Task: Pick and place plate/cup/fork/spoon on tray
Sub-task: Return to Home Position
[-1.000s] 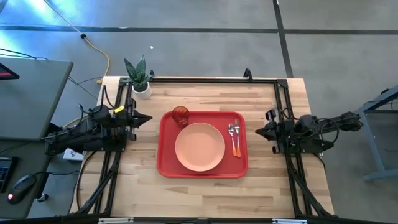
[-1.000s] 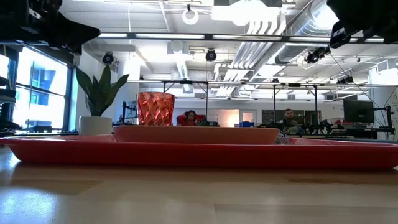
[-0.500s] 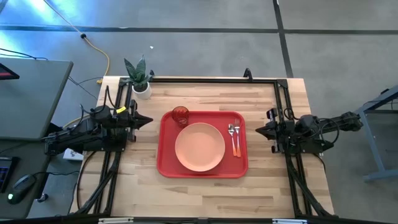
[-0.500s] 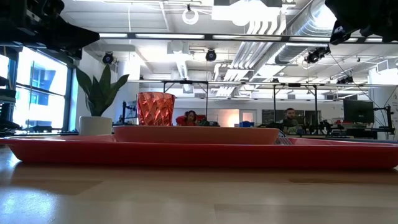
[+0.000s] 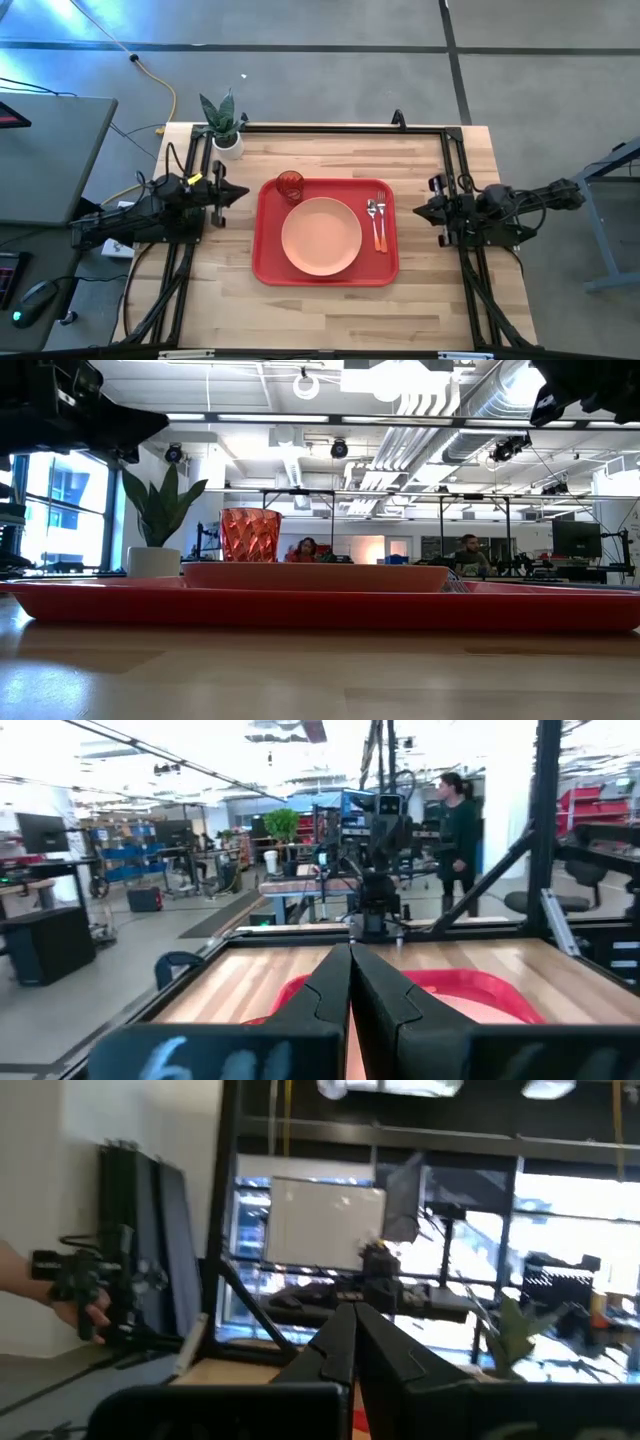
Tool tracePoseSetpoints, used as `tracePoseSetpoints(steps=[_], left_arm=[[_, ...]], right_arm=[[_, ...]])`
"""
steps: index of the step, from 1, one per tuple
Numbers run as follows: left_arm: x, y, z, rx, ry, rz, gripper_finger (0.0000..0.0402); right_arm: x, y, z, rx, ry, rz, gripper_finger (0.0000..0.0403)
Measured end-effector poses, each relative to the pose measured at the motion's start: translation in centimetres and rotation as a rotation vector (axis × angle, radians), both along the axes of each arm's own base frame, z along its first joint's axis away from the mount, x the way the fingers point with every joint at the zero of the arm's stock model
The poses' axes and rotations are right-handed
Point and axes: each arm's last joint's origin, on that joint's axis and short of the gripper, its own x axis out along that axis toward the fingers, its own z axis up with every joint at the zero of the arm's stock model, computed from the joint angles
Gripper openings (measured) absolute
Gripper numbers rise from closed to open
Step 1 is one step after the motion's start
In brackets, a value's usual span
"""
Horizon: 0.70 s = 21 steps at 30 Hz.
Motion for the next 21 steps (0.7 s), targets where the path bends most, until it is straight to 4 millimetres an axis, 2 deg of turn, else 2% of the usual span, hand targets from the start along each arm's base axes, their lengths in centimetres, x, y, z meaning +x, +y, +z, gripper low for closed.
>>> tracePoseSetpoints(steps=[5, 12, 21], left_arm=[[-0.1, 0.2, 0.0, 0.002, 0.001, 0.031, 0.0], [-0.1, 0.4, 0.0, -0.016, 0.004, 0.024, 0.0], [-0.1, 0.2, -0.2, -0.071, 0.021, -0.057, 0.0]], right_arm=[[0.5, 0.0, -0.3, 0.003, 0.039, -0.034, 0.0], [0.4, -0.1, 0.7, -0.022, -0.069, -0.055, 0.0], [0.2, -0.7, -0.5, -0.031, 0.05, -0.1, 0.0]])
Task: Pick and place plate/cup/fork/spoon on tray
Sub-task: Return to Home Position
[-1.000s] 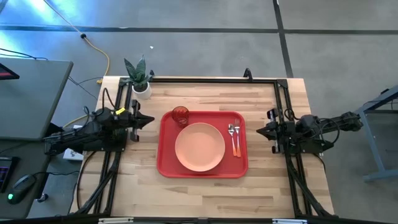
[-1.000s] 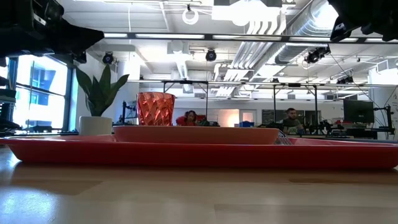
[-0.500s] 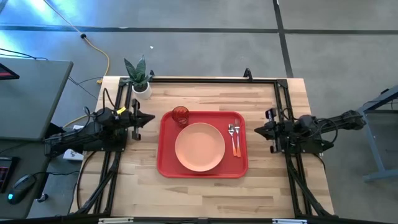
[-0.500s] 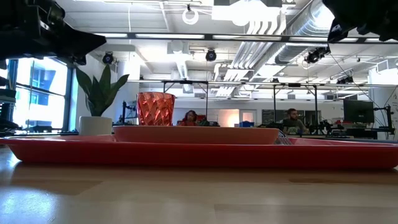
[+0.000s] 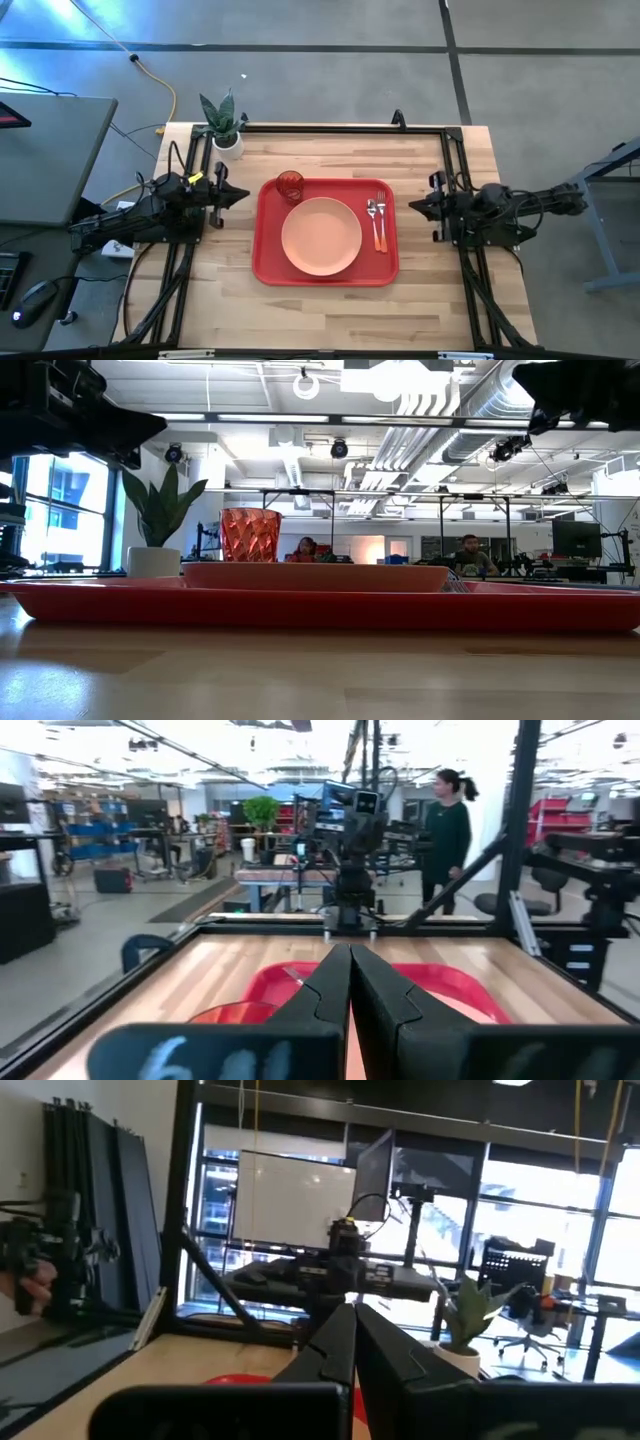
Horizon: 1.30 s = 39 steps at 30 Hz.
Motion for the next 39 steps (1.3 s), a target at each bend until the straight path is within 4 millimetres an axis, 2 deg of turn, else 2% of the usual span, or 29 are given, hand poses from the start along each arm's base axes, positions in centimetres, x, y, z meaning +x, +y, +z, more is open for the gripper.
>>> tracePoseSetpoints(steps=[9, 13, 19, 26, 29, 32, 39], left_arm=[[0.0, -0.1, -0.1, -0.036, 0.017, -0.05, 0.0], [0.0, -0.1, -0.6, -0.04, 0.07, -0.042, 0.0], [0.0, -0.1, -0.1, 0.03, 0.031, -0.016, 0.0], [0.1, -0.6, -0.4, 0.073, 0.038, -0.185, 0.0], [0.1, -0.7, -0.3, 0.105, 0.03, -0.183, 0.0], [0.1, -0.6, -0.3, 0.112, 0.032, -0.158, 0.0], [0.0, -0.6, 0.1, 0.089, -0.011, -0.16, 0.0]], right_arm=[[-1.1, -0.6, -0.3, -0.039, -0.001, -0.053, 0.0], [-1.0, -0.7, -0.5, -0.047, 0.026, -0.057, 0.0], [-1.0, -0.7, -0.8, -0.021, 0.053, -0.04, 0.0], [-0.9, -0.6, -1.0, -0.033, 0.072, -0.015, 0.0], [-0.6, -0.6, -1.9, -0.03, 0.046, -0.017, 0.0], [-0.4, -0.7, -2.7, -0.012, 0.113, -0.059, 0.0], [-0.5, -0.9, -2.3, -0.015, 0.068, -0.073, 0.0]])
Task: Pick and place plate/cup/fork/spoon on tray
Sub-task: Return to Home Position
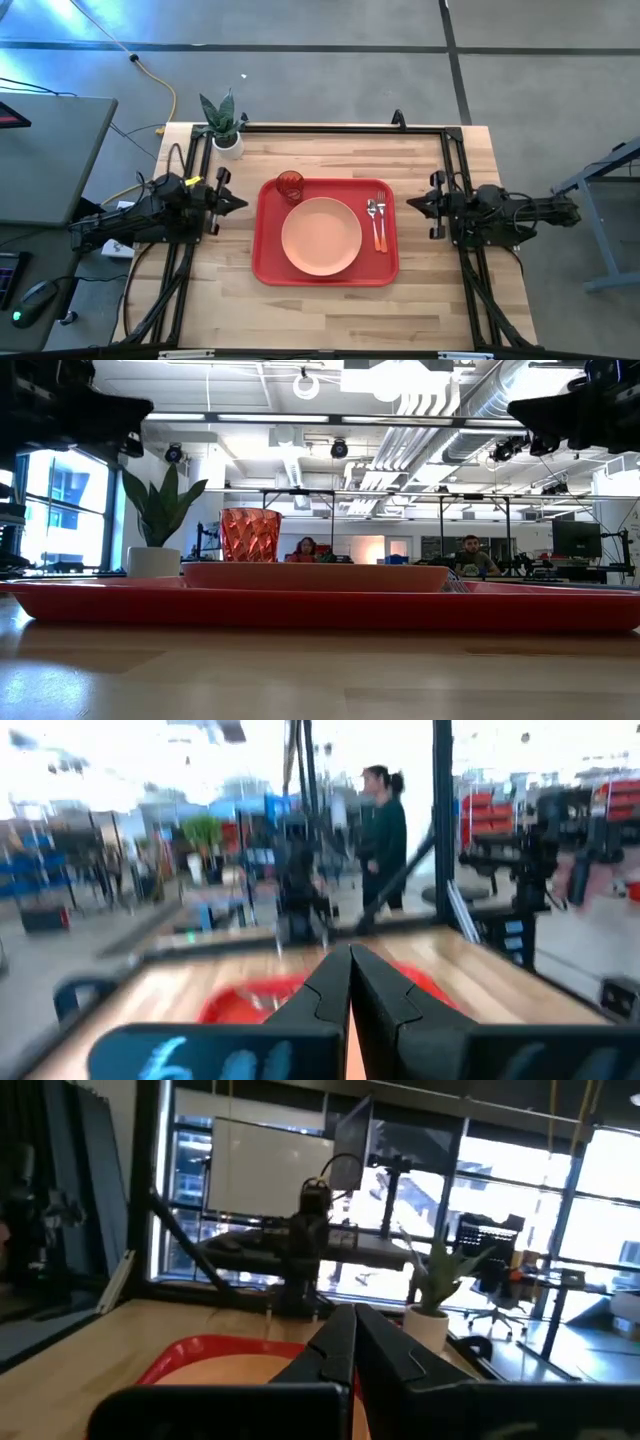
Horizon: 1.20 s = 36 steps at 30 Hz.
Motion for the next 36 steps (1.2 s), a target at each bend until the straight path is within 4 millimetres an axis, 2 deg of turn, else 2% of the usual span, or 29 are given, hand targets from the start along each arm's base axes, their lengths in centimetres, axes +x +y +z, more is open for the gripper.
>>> tracePoseSetpoints(steps=[5, 10, 16, 36], left_arm=[[-0.2, 0.0, 0.9, 0.016, -0.09, -0.002, 0.0], [-0.1, 0.0, 0.7, -0.068, -0.06, -0.016, 0.0], [-0.1, 0.0, 0.7, -0.071, -0.058, -0.017, 0.0], [-0.1, 0.0, 0.7, -0.071, -0.059, -0.017, 0.0]], right_arm=[[0.1, 0.0, -0.5, 0.029, 0.051, -0.004, 0.0], [0.2, -0.1, -1.1, 0.044, 0.109, -0.023, 0.0], [0.2, -0.1, -1.6, 0.041, 0.163, -0.024, 0.0], [0.2, -0.1, -1.6, 0.04, 0.167, -0.022, 0.0]])
